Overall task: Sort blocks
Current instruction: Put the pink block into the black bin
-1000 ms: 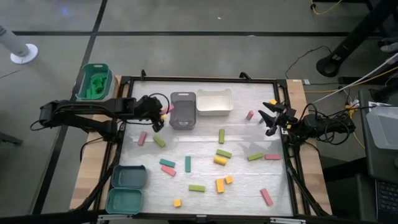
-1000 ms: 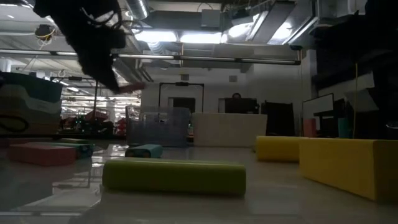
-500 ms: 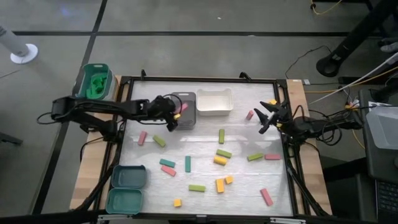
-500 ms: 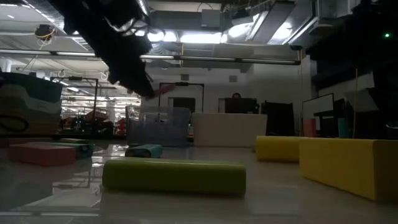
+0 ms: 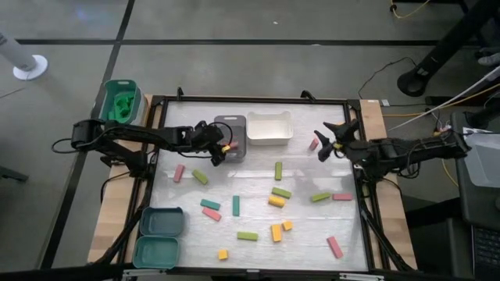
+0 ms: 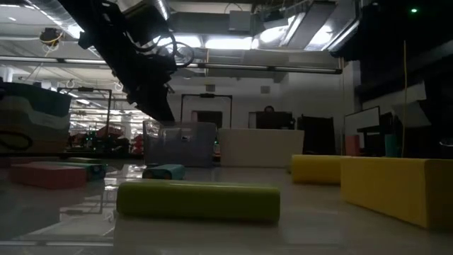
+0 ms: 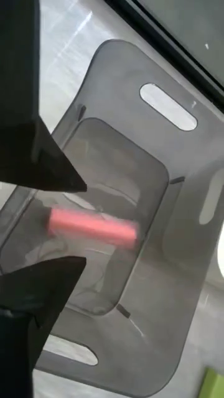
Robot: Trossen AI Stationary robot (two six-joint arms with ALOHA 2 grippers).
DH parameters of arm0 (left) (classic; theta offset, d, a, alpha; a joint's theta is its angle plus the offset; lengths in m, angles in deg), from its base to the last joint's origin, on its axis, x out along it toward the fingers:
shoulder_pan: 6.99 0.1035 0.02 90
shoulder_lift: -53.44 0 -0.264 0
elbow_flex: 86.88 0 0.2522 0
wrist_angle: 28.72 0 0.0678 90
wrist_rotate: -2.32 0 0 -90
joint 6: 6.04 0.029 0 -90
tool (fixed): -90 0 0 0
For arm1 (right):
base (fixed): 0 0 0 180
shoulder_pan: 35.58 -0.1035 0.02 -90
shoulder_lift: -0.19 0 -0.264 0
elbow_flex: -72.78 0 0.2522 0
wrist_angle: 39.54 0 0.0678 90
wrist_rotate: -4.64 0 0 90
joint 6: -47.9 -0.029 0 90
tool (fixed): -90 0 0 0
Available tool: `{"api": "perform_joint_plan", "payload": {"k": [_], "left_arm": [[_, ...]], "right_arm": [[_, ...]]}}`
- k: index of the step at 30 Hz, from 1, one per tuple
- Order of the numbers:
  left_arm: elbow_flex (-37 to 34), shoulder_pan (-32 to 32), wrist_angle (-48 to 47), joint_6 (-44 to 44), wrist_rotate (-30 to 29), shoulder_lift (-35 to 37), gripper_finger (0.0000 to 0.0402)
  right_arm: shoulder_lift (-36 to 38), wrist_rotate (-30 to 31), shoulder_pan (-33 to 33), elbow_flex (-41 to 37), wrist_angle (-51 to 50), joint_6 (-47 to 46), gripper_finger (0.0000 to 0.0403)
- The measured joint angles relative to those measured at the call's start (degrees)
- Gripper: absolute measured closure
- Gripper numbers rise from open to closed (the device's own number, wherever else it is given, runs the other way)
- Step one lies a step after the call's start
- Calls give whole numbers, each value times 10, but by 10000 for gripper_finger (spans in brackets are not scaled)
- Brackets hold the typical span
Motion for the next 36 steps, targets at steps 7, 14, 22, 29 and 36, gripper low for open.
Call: {"api": "perform_joint_plan", "payload": {"k": [7, 14, 22, 29, 36], "left_arm": [[0, 0, -1, 0, 0, 0, 209], [0, 0, -2, 16, 0, 0, 209], [0, 0, -2, 16, 0, 0, 208], [0, 0, -2, 16, 0, 0, 208], [0, 0, -2, 16, 0, 0, 208]], "right_arm": [[-105, -201, 169, 110, -177, -107, 194], [-202, -422, 329, 131, -208, -102, 194], [-309, -483, 403, 131, -219, -67, 194], [-369, -529, 403, 131, -230, -59, 194], [-393, -527, 403, 131, -247, -59, 194]]}}
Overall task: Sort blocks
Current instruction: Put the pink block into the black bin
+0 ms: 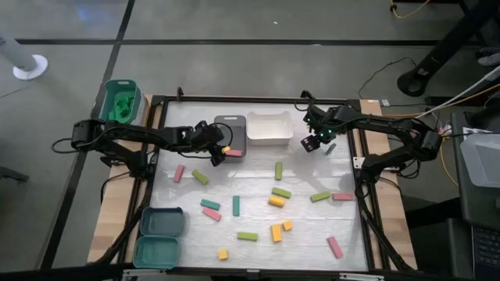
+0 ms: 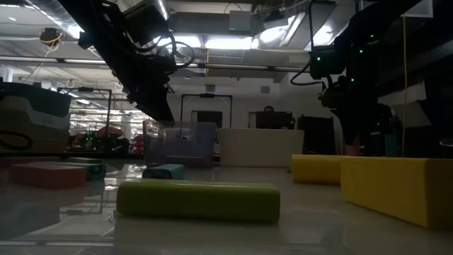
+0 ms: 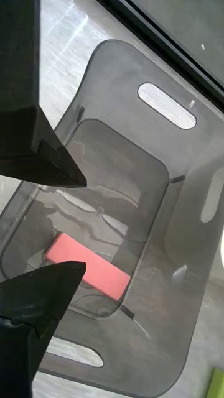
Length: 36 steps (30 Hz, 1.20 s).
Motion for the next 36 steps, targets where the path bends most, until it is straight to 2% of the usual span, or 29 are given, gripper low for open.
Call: {"api": "perform_joint_plan", "payload": {"k": [4, 7, 16, 25, 32, 36], "left_arm": [[0, 0, 0, 0, 0, 0, 208], [0, 0, 0, 0, 0, 0, 208], [0, 0, 0, 0, 0, 0, 208], [0, 0, 0, 14, 0, 4, 208], [0, 0, -2, 15, 0, 37, 208], [0, 0, -2, 15, 0, 66, 208]], "right_arm": [[-1, 0, 0, 0, 2, 0, 196], [-1, 0, 0, 0, 2, 0, 214], [-1, 0, 0, 0, 3, 19, 347], [-1, 0, 0, 1, 27, 30, 349], [-1, -6, 0, 56, -51, 45, 349], [-1, -39, 0, 101, -82, 53, 349]]}}
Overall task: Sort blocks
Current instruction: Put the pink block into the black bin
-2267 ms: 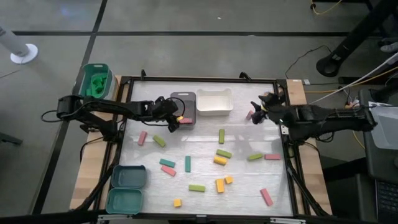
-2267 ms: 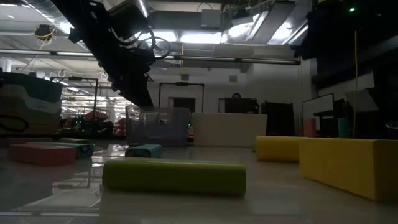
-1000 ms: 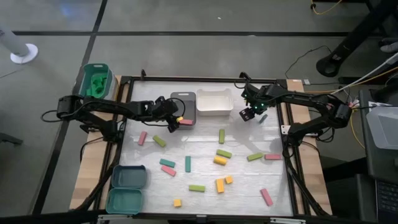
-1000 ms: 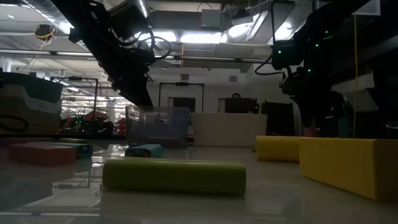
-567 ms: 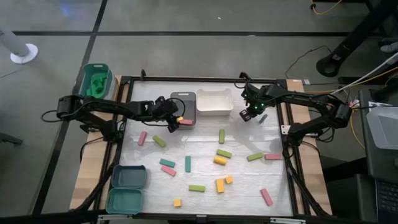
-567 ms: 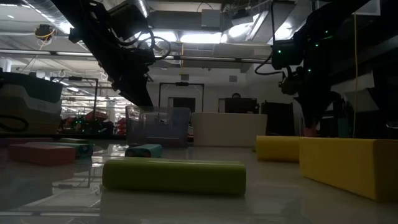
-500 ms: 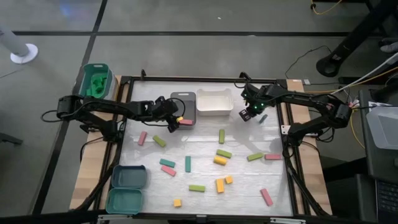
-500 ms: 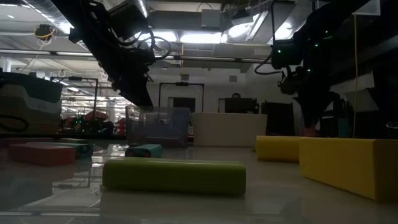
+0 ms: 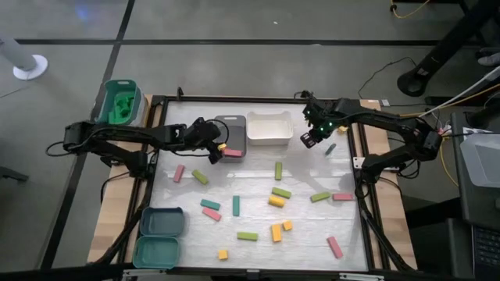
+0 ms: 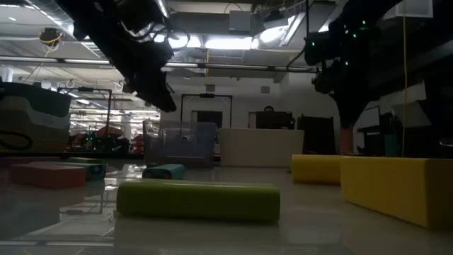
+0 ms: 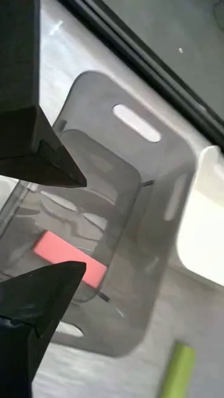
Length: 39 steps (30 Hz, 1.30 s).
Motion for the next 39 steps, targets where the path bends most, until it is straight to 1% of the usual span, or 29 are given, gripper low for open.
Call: {"api": "perform_joint_plan", "payload": {"k": [5, 8, 10, 14, 16, 20, 23, 27, 31, 35, 39], "left_arm": [[0, 0, -8, 0, 1, 45, 208], [1, -1, -36, -1, 6, 77, 208], [1, -4, -64, -13, 7, 99, 208], [1, -15, -129, -52, 9, 139, 208], [1, -21, -157, -83, 12, 154, 208], [1, -36, -207, -140, 13, 177, 208], [1, -47, -236, -171, 13, 185, 208], [1, -59, -270, -208, 16, 186, 208], [1, -70, -316, -264, 55, 186, 208], [1, -80, -371, -324, 134, 186, 208], [1, -93, -417, -391, 218, 186, 208]], "right_arm": [[0, -76, 0, 56, 6, 23, 349], [0, -113, 0, 82, 29, 46, 348], [0, -132, -1, 94, 56, 57, 348], [0, -179, -1, 96, 145, 66, 348], [0, -183, -4, 96, 196, 71, 348], [-18, -174, -33, 96, 295, 91, 348], [-45, -177, -66, 96, 367, 106, 348], [-100, -170, -104, 96, 453, 130, 347], [-161, -165, -130, 96, 547, 145, 337], [-215, -154, -144, 96, 631, 167, 312], [-254, -145, -147, 95, 681, 176, 299]]}}
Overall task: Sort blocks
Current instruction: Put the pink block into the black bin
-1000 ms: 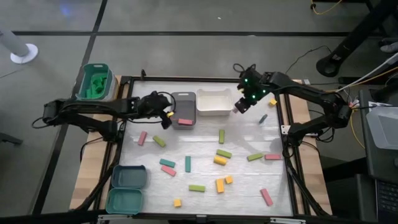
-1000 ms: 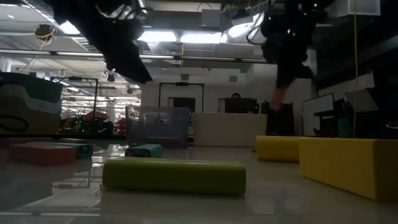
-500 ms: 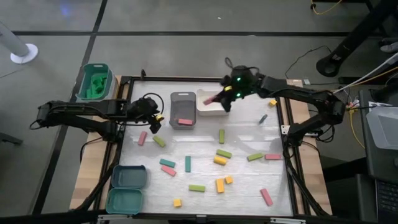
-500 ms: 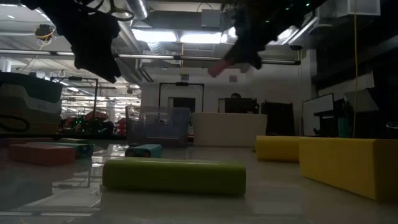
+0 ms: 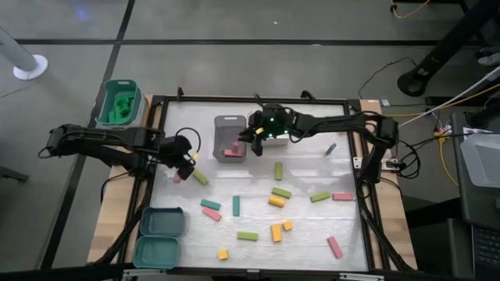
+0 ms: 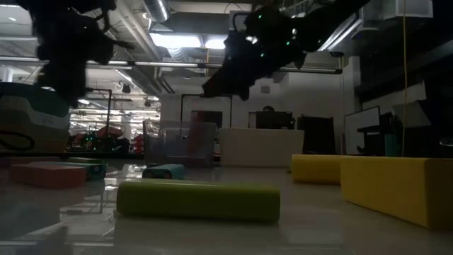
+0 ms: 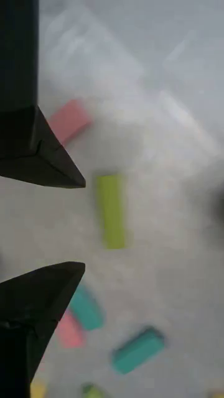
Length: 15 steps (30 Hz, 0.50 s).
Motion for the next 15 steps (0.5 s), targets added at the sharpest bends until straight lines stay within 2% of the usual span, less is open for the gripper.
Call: {"api": "perform_joint_plan", "payload": {"k": [2, 6, 15], "left_arm": [[0, -8, -15, -22, 19, 0, 208], [0, -21, -36, -52, 20, 0, 208], [-23, -25, -66, -126, -6, -2, 208]], "right_arm": [[-12, 10, 0, 0, 17, 0, 297], [-23, 47, 0, 0, 27, 3, 296], [-1, 49, 0, 0, 26, 11, 295]]}}
